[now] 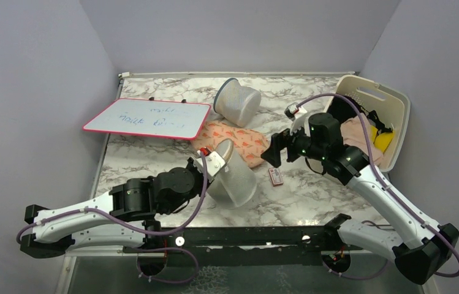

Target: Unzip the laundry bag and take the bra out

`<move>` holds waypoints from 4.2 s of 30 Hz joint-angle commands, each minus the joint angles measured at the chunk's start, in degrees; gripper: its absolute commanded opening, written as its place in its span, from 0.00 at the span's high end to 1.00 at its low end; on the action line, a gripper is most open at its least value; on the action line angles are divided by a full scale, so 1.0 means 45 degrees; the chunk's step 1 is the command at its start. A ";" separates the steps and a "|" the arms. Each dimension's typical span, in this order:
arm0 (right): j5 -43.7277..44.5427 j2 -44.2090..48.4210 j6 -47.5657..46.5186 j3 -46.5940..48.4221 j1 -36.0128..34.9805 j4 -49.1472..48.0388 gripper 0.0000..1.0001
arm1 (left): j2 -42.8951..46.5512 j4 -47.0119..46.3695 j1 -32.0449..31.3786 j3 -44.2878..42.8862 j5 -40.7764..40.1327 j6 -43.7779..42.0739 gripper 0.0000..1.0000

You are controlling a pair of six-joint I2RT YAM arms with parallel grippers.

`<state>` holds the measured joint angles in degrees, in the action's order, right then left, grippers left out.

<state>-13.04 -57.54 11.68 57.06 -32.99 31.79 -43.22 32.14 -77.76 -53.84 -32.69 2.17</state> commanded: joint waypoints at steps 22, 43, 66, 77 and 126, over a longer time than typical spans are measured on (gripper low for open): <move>-0.4603 0.3238 -0.4987 -0.7935 -0.3207 -1.2688 0.20 | -0.3846 -0.1596 0.5534 0.0545 0.9101 0.6633 1.00; 0.1189 0.0084 -1.0402 -0.8939 -0.6672 -1.5815 0.57 | -0.4095 -0.1940 0.6004 0.0870 1.0282 0.7244 1.00; 0.2718 0.0139 -1.0018 -0.9303 -0.6665 -1.6771 0.76 | -0.4170 -0.2043 0.6064 0.0920 1.0620 0.7214 1.00; 0.3937 -0.0137 -0.9740 -0.9222 -0.6671 -1.6917 0.79 | -0.4199 -0.2062 0.6049 0.1018 1.0768 0.7136 1.00; -0.0229 0.2047 -0.9660 -0.9935 -0.6672 -1.4794 0.64 | -0.4239 -0.1801 0.6050 0.0936 1.0552 0.6790 1.00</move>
<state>-4.19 -47.40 -32.82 13.43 -63.05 -35.81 -62.78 22.70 -50.33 -48.82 14.55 33.43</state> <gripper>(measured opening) 0.360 0.011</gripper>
